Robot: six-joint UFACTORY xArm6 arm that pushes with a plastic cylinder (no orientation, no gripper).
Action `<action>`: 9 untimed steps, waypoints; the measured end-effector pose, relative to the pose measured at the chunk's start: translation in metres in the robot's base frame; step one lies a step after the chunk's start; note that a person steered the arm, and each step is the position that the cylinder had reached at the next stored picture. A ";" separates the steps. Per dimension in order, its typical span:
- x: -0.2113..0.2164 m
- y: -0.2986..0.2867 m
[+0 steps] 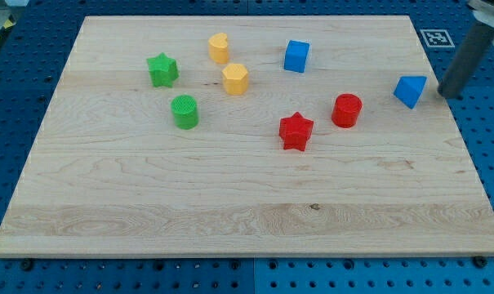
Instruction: Place the triangle at the top of red circle
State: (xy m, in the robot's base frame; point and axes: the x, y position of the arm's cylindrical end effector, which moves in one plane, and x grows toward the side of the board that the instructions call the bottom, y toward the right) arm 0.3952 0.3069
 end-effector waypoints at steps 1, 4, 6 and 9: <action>0.000 0.000; 0.000 -0.052; -0.027 -0.087; -0.049 -0.086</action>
State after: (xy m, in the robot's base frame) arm 0.3463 0.2213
